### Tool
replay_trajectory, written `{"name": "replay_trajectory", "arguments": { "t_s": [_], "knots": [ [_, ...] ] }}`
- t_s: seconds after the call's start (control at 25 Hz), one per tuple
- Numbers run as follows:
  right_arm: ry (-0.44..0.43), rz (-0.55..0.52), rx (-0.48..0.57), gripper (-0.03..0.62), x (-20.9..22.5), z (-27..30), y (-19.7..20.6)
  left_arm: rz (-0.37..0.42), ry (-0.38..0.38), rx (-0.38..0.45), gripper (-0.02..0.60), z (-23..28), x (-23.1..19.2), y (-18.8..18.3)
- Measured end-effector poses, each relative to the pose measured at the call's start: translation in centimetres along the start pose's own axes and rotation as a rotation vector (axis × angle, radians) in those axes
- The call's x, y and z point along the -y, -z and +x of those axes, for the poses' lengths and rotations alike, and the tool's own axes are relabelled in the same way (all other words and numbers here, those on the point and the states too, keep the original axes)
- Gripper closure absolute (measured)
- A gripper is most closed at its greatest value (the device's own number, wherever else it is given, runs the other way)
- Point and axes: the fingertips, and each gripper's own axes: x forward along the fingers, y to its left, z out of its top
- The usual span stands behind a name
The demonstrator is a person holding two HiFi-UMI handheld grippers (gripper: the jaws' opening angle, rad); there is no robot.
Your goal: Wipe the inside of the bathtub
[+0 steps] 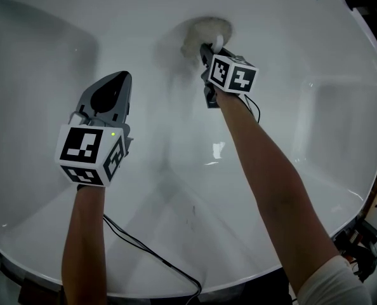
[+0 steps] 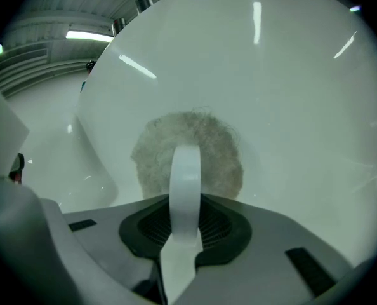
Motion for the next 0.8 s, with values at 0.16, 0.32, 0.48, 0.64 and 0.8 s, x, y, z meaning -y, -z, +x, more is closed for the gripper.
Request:
{"name": "replay_trajectory", "arguments": {
  "t_s": [0.16, 0.32, 0.48, 0.64, 0.8],
  "knots": [
    [-0.033, -0.026, -0.002, 0.505, -3.7, 1.3, -0.3, 0.002, -0.017, -0.001, 0.577, -1.3, -1.8, -0.4],
    [-0.074, -0.043, -0.019, 0.505, -6.2, 2.9, -0.2, 0.035, -0.016, -0.023, 0.577, -2.2, -3.3, -0.3],
    [-0.101, -0.070, -0.033, 0.505, -8.1, 4.0, -0.1, 0.064, -0.009, -0.039, 0.577, -2.9, -4.0, -0.4],
    [-0.125, -0.088, -0.043, 0.505, -11.4, 5.1, 0.3, 0.061, -0.025, -0.061, 0.577, -4.4, -6.3, 0.6],
    [-0.178, -0.140, -0.051, 0.505, -15.4, 6.6, 0.0, 0.013, -0.069, -0.060, 0.577, -5.3, -8.7, 1.4]
  ]
}}
